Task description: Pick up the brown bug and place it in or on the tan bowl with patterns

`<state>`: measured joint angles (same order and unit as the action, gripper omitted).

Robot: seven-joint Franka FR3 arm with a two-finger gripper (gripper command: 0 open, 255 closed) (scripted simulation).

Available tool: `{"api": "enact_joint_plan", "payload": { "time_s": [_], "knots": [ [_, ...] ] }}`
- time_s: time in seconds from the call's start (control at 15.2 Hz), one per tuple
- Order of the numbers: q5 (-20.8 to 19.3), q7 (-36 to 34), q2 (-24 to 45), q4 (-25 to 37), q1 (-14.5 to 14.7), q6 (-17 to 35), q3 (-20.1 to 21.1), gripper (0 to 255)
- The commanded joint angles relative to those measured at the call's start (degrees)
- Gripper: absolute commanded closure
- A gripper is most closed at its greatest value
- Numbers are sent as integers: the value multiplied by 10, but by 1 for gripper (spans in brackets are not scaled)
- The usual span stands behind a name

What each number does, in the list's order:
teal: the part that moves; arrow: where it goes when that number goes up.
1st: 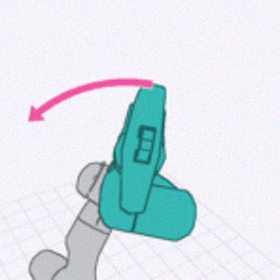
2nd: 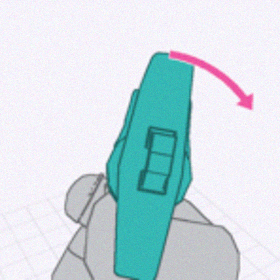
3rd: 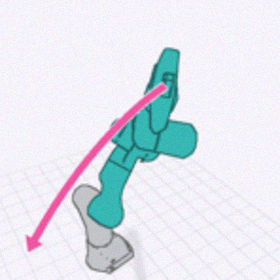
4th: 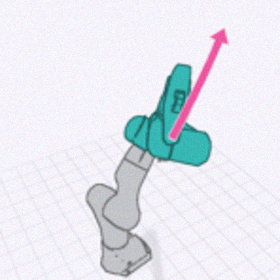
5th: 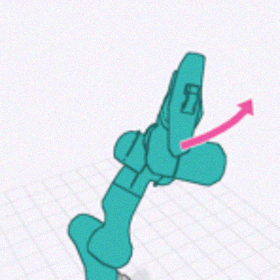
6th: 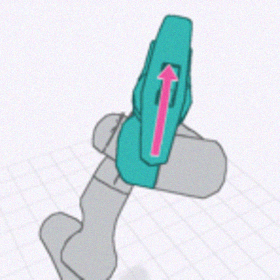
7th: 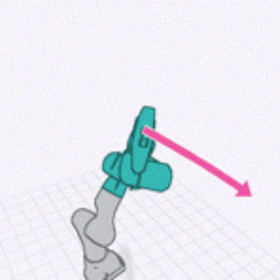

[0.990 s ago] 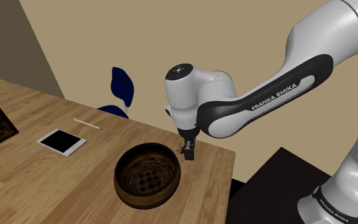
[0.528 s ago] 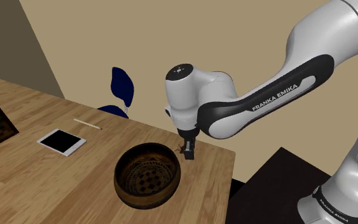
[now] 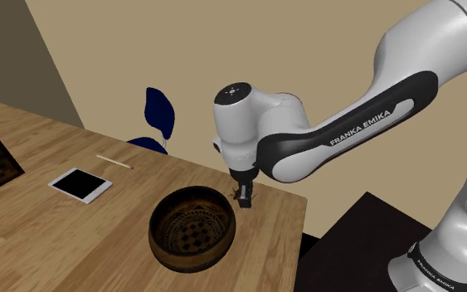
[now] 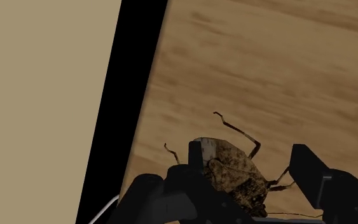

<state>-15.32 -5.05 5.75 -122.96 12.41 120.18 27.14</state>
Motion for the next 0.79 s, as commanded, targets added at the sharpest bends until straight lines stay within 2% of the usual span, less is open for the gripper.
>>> {"api": "enact_joint_plan", "payload": {
  "time_s": [0.0,0.4,0.46,0.53,0.59,0.66,0.73],
  "knots": [
    [-1,4,0,-6,-6,-3,-6,255],
    [18,23,-26,13,-8,-43,-4,255],
    [15,19,-22,10,-7,-36,-4,255],
    [15,19,-22,10,-7,-36,-4,0],
    [69,250,-73,-44,-32,37,-11,0],
    [36,49,-45,-17,-19,-8,-7,0],
    [36,49,-45,-17,-19,-8,-7,0]
  ]
}}
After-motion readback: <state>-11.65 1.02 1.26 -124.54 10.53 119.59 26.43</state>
